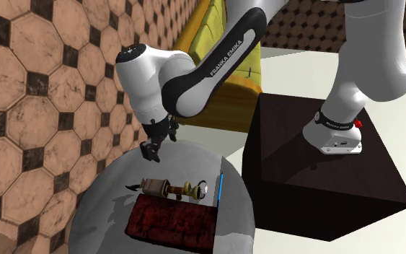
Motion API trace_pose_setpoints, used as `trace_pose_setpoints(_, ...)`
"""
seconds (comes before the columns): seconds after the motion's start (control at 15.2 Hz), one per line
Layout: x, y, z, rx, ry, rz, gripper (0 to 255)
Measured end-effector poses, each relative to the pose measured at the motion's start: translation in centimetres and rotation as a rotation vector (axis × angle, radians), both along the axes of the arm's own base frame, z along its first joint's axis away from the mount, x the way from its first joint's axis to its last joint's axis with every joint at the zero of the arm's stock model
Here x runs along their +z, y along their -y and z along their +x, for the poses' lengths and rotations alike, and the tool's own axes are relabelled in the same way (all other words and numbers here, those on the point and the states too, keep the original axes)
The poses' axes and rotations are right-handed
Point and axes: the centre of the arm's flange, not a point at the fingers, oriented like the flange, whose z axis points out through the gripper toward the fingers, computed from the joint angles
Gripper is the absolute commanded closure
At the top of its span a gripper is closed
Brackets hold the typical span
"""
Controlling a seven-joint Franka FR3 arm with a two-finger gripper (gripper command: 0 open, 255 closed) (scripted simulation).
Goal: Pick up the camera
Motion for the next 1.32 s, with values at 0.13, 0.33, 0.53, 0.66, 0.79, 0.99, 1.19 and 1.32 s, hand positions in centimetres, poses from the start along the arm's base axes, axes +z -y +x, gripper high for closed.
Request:
trace_pose_setpoints(0.13, -2.2, -0.8, 1.6, -0.023, -0.01, 0.004, 0)
trace_pose_setpoints(0.33, -5.0, -2.3, 4.6, -0.059, -0.023, 0.009, 0)
trace_pose_setpoints(0.53, -7.8, -3.5, 6.8, -0.094, -0.036, 0.015, 0)
trace_pose_setpoints(0.66, -9.9, -4.3, 8.7, -0.118, -0.045, 0.018, 0)
trace_pose_setpoints(0.79, -11.2, -5.0, 9.7, -0.134, -0.052, 0.021, 0)
trace_pose_setpoints(0.99, -13.1, -5.0, 10.2, -0.14, -0.053, 0.021, 0)
trace_pose_setpoints(1.19, -14.6, -5.1, 10.3, -0.14, -0.053, 0.021, 0)
trace_pose_setpoints(1.32, -15.3, -5.0, 10.3, -0.14, -0.053, 0.021, 255)
